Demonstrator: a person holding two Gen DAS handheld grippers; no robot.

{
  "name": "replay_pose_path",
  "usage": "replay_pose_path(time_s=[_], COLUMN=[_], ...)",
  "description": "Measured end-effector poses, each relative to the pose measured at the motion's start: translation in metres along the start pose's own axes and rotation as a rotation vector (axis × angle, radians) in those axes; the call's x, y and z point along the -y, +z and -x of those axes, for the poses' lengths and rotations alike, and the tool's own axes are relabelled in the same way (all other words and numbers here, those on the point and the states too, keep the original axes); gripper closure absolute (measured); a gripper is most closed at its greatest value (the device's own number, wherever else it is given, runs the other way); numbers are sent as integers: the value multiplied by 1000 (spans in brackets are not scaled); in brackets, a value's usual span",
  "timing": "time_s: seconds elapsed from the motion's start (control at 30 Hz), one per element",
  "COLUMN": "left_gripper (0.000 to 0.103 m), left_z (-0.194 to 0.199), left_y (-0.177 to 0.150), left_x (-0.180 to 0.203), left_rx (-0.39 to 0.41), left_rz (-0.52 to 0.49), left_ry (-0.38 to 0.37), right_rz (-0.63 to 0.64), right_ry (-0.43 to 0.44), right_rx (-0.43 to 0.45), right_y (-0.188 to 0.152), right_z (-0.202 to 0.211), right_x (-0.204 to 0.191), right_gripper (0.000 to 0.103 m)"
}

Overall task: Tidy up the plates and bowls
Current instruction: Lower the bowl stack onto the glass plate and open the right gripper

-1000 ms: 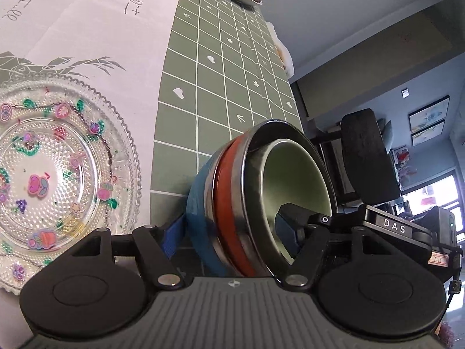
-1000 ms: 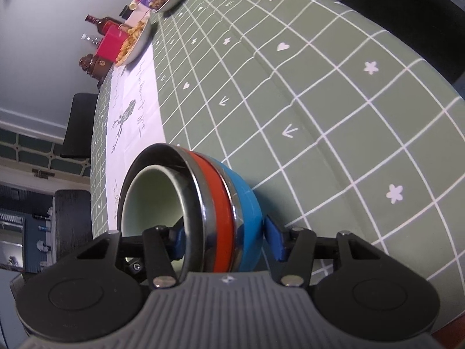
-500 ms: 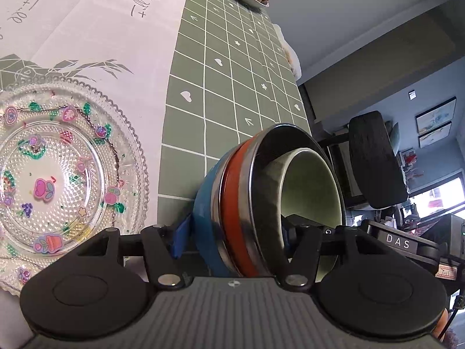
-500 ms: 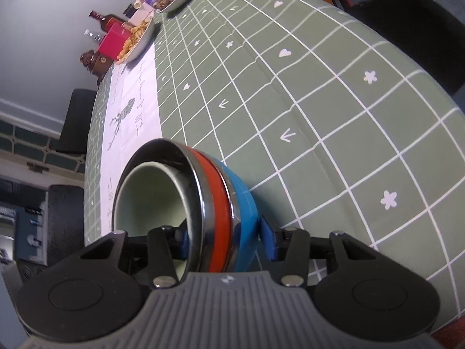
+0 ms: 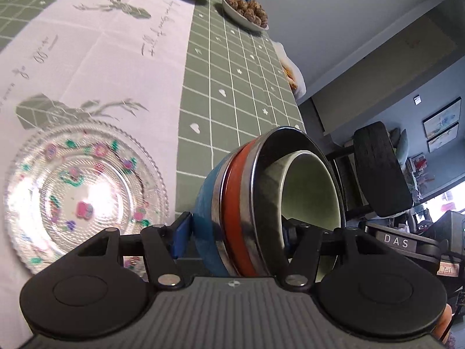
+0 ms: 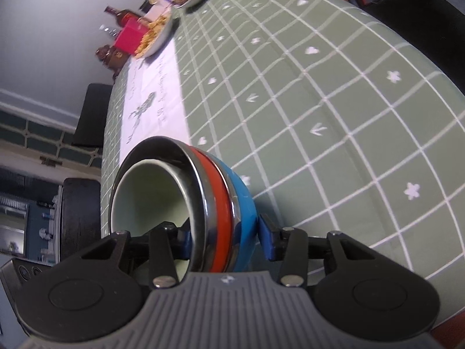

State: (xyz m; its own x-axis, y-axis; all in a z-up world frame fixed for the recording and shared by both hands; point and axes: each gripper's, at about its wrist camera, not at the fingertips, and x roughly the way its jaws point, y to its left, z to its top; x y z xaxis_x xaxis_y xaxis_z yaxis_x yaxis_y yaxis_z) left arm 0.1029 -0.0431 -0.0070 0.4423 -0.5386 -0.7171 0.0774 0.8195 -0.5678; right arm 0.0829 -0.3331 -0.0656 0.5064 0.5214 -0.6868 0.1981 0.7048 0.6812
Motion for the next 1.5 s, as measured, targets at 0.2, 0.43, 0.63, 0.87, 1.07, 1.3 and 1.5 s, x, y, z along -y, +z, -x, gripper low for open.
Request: replay_pose_path(time_s=[0.2,0.43,0.63,0.87,1.07,1.3,1.5], left_gripper=[37,37,37,37,37,37,40], left_z=[36,67,72,74,69,62,60], left_y=[19,37,32,29,31,31,29], left_x=[-21,-51,-80,-96,-100,-106,-105], left_rx=[21,16,6,4,4,0,-5], left_rz=[32,50,129,179,185,201,165], left_ry=[31,92,112,93,95,88,129], right_rz=[85,137,143,164,153,159,163], right_ry=[26,56,43,31,22,12,21], right_rx=[-26,-105,-163,-184,-208,-210,-216], right_y=[2,-4,-16,-22,-22,-21,-22], right_z=[-14,-50,-78,-88,-94,-97,-98], right_x=[-50,-93,-101,-104,-100,-98,-98], right_gripper=[61,61,61,61,61,61,61])
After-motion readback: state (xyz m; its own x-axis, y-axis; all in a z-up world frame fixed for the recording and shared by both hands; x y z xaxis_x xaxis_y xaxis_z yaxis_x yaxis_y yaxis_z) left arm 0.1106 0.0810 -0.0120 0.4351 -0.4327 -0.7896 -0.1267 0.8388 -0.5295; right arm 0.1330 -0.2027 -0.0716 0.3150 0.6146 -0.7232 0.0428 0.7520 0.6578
